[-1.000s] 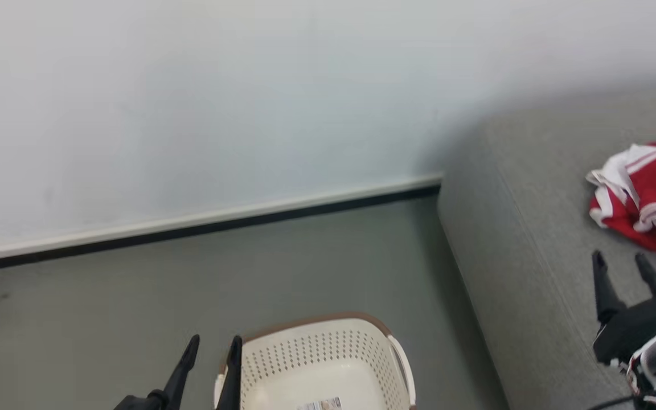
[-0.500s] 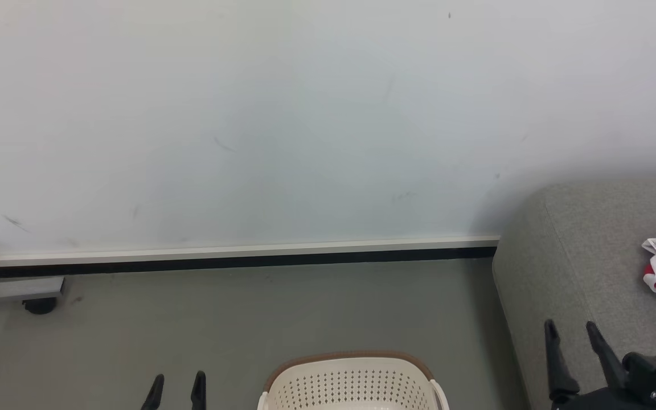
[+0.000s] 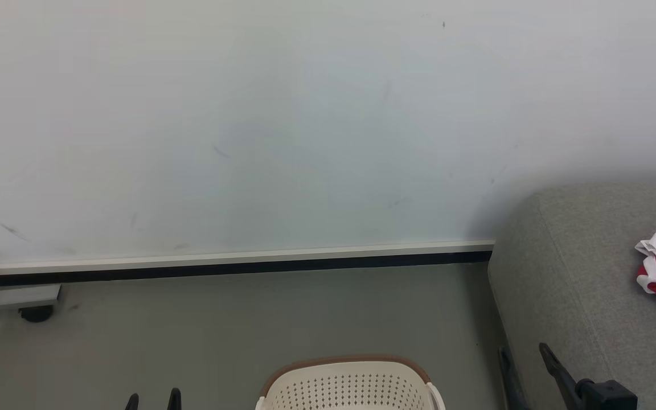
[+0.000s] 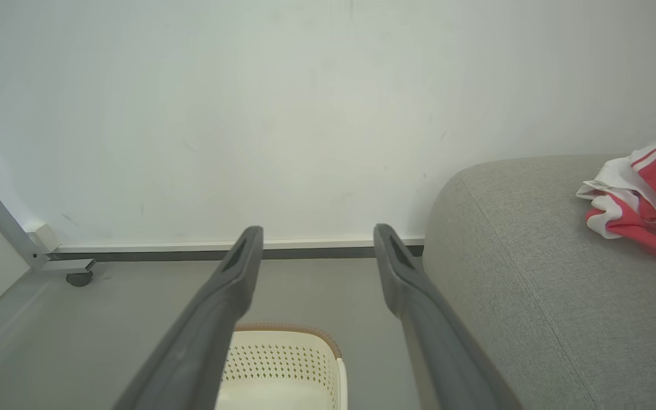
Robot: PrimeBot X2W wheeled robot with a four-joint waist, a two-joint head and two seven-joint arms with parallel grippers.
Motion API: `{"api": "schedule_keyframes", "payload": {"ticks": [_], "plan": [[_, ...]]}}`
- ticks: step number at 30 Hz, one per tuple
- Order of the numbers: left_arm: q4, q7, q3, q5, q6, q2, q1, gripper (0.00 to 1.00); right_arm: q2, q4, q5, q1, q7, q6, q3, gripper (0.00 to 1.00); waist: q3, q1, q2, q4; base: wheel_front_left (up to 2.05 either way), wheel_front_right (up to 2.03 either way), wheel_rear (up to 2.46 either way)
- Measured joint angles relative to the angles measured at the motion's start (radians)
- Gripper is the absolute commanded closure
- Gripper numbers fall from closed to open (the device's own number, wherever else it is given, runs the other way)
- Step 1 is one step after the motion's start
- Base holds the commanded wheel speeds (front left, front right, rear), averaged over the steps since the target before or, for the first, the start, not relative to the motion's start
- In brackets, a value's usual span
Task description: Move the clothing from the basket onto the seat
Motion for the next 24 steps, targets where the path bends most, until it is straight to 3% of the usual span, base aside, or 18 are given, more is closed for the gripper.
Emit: {"api": "schedule_keyframes", "payload": {"ticks": [24], "plan": [[0.026,0.0,0.04,0.043,-0.054,-0.034,-0.003,0.0,0.032,0.013,-0.02,0.015,0.009,0.0,0.002,0.0,0.013,0.0,0.0,-0.006,0.0,0.0,0.0]]}}
